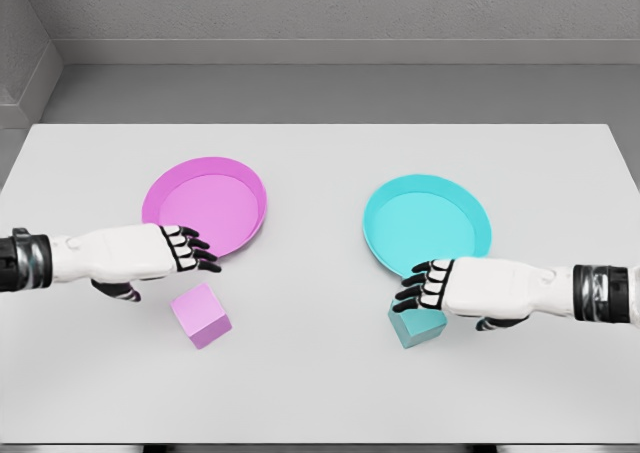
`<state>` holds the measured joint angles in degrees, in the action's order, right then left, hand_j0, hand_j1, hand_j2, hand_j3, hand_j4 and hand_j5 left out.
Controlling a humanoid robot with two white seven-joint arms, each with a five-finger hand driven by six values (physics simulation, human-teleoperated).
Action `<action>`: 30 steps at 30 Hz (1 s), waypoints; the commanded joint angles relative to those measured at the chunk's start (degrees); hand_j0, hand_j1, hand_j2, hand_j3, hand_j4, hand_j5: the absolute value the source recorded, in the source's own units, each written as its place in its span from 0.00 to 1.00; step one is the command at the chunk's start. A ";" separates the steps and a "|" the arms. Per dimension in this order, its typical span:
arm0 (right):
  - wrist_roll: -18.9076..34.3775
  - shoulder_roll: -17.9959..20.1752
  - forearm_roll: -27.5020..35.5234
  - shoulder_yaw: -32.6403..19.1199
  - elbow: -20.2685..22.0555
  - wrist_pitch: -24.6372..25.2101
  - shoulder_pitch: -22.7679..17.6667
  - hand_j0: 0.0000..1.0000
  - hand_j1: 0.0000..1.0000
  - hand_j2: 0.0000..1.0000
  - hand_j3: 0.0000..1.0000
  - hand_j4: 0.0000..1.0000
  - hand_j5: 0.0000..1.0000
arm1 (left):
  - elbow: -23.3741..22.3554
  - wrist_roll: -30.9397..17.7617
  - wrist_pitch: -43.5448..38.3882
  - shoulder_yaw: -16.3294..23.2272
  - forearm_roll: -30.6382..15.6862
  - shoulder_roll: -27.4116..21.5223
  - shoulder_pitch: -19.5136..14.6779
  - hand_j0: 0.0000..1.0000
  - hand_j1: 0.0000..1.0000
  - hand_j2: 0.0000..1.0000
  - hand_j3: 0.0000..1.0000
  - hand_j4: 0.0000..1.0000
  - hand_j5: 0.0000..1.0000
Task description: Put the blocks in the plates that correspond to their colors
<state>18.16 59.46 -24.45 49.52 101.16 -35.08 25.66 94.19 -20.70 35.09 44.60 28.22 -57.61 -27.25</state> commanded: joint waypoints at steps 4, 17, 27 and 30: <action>0.92 -3.03 -1.65 -0.03 0.00 0.08 -0.09 1.00 1.00 1.00 1.00 1.00 1.00 | 0.03 0.04 -0.09 0.92 -0.27 0.74 0.26 1.00 1.00 1.00 1.00 1.00 1.00; 0.92 -6.20 -7.36 -0.04 -1.23 0.08 -0.26 1.00 1.00 1.00 1.00 1.00 1.00 | -0.93 -0.92 -0.09 2.06 1.31 2.85 1.41 1.00 1.00 1.00 1.00 1.00 1.00; 0.92 -6.55 -8.07 -0.03 -2.29 0.08 -0.70 1.00 1.00 1.00 1.00 1.00 1.00 | -1.46 -1.54 -0.09 2.06 1.49 4.61 1.58 1.00 1.00 1.00 1.00 1.00 1.00; 1.00 -6.55 -8.33 -0.03 -2.29 0.08 -0.79 1.00 1.00 1.00 1.00 1.00 1.00 | -1.46 -1.54 -0.09 2.06 1.49 4.61 1.76 1.00 1.00 1.00 1.00 1.00 1.00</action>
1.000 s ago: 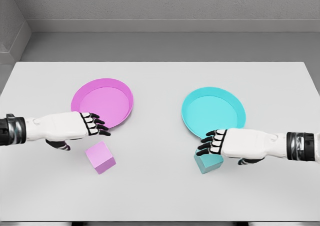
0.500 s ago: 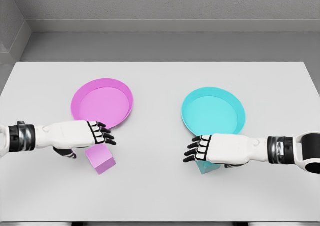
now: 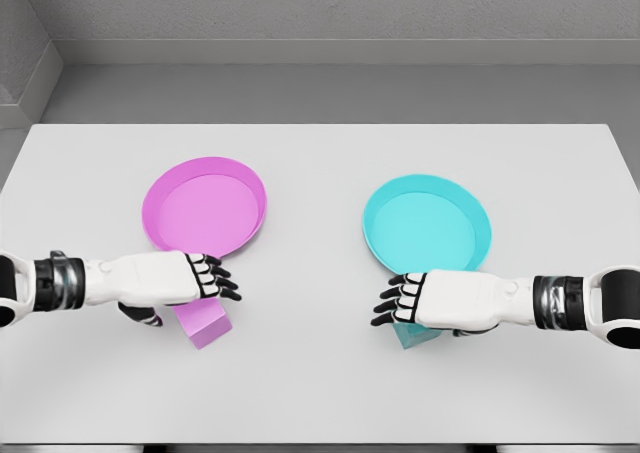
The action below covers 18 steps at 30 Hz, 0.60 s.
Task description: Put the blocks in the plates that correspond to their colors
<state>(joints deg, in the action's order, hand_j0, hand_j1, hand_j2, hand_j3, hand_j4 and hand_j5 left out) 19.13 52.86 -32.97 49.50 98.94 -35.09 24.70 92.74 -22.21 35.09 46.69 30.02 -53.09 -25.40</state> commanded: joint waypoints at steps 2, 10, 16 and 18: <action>0.03 -0.04 -0.08 -0.01 0.02 0.09 -0.09 1.00 1.00 1.00 1.00 1.00 1.00 | -0.01 -0.03 -0.09 -0.02 -0.31 0.18 0.17 1.00 1.00 1.00 1.00 1.00 1.00; 0.03 0.05 -0.52 0.25 -0.59 0.09 -0.09 1.00 1.00 1.00 1.00 1.00 1.00 | -0.98 -0.03 -0.09 0.06 0.66 1.14 0.44 1.00 1.00 1.00 1.00 1.00 1.00; 0.03 -0.04 -0.52 0.25 -0.94 0.09 0.00 1.00 1.00 1.00 1.00 1.00 1.00 | -2.38 -0.12 -0.09 0.59 0.66 2.20 0.53 1.00 1.00 1.00 1.00 1.00 1.00; 0.03 -0.13 -0.52 0.25 -1.82 0.09 0.18 1.00 1.00 1.00 1.00 1.00 1.00 | -2.91 -0.12 -0.09 0.77 0.74 2.73 0.53 1.00 1.00 1.00 1.00 1.00 1.00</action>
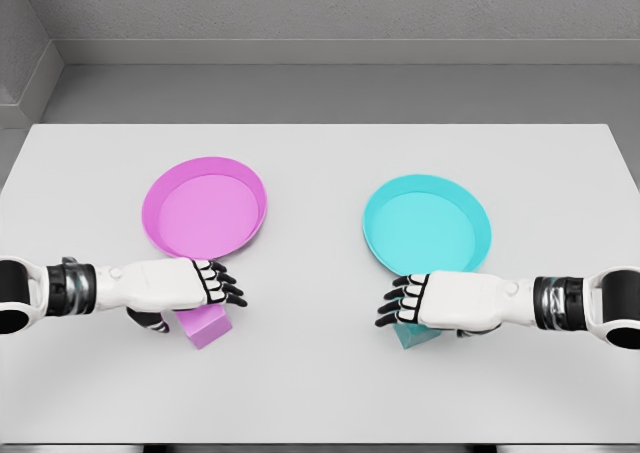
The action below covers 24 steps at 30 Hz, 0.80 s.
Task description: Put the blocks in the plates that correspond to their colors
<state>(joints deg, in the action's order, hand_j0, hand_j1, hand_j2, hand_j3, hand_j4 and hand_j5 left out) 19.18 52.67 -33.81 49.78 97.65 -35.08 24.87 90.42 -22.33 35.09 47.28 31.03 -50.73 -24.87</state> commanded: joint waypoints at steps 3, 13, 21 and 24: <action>-0.02 -1.69 0.15 -0.03 -1.94 0.08 0.09 1.00 1.00 1.00 1.00 1.00 1.00 | -1.30 -0.44 -0.09 0.27 -0.18 0.81 0.00 1.00 1.00 1.00 1.00 1.00 1.00; -0.02 -1.69 -0.29 0.06 -2.46 0.08 -0.18 1.00 1.00 1.00 1.00 1.00 1.00 | -2.62 -0.96 -0.09 0.71 0.44 3.01 0.00 1.00 1.00 1.00 1.00 1.00 1.00; -0.02 -2.40 -0.73 0.06 -4.22 0.08 -0.09 1.00 1.00 1.00 1.00 1.00 1.00 | -2.44 -3.25 -0.09 0.44 0.35 3.01 -0.09 0.60 0.60 0.60 0.60 0.60 0.60; -0.02 -2.40 -0.82 0.15 -4.49 0.08 0.00 1.00 1.00 1.00 1.00 1.00 1.00 | -2.18 -3.25 -0.09 0.27 -0.09 3.01 -0.35 0.60 0.60 0.60 0.60 0.60 0.60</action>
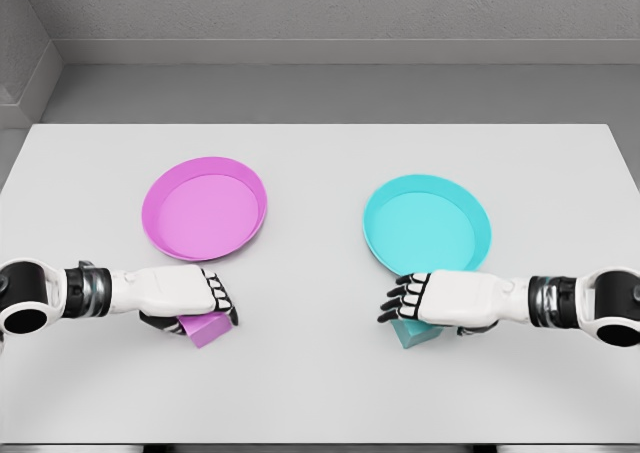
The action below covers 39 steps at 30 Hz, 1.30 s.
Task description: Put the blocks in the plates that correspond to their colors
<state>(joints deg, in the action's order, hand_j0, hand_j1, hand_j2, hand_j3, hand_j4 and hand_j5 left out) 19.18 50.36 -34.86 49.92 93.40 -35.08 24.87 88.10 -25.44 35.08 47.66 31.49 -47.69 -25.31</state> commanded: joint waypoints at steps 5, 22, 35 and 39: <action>-0.02 -0.61 0.23 0.00 -0.67 0.08 -0.09 1.00 1.00 1.00 1.00 1.00 1.00 | 0.50 -0.13 -0.08 -0.37 -0.64 -0.12 -1.23 0.62 0.62 0.62 0.62 0.62 0.62; 3.23 -1.93 -0.56 0.09 -0.59 0.08 -0.97 0.94 0.94 0.94 0.94 0.94 0.94 | -0.03 -0.05 -0.08 -0.55 -3.28 -0.56 -5.98 0.62 0.62 0.62 0.62 0.62 0.62; 3.41 -1.93 -0.56 -0.52 -0.59 0.08 -1.05 0.79 0.79 0.79 0.79 0.79 0.79 | -3.10 -0.05 -0.08 -1.43 -3.63 -0.65 -8.09 0.62 0.62 0.62 0.62 0.62 0.62; 3.41 -2.02 -0.56 -0.61 -0.59 0.08 -1.05 0.72 0.72 0.72 0.72 0.72 0.72 | -6.18 0.13 -0.08 -1.43 -3.63 -0.56 -9.05 0.62 0.62 0.62 0.62 0.62 0.62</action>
<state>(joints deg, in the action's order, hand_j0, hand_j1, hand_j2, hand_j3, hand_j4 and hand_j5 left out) 22.10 48.32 -34.53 49.27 92.87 -34.78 23.82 83.45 -25.38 35.10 46.28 28.20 -48.27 -34.72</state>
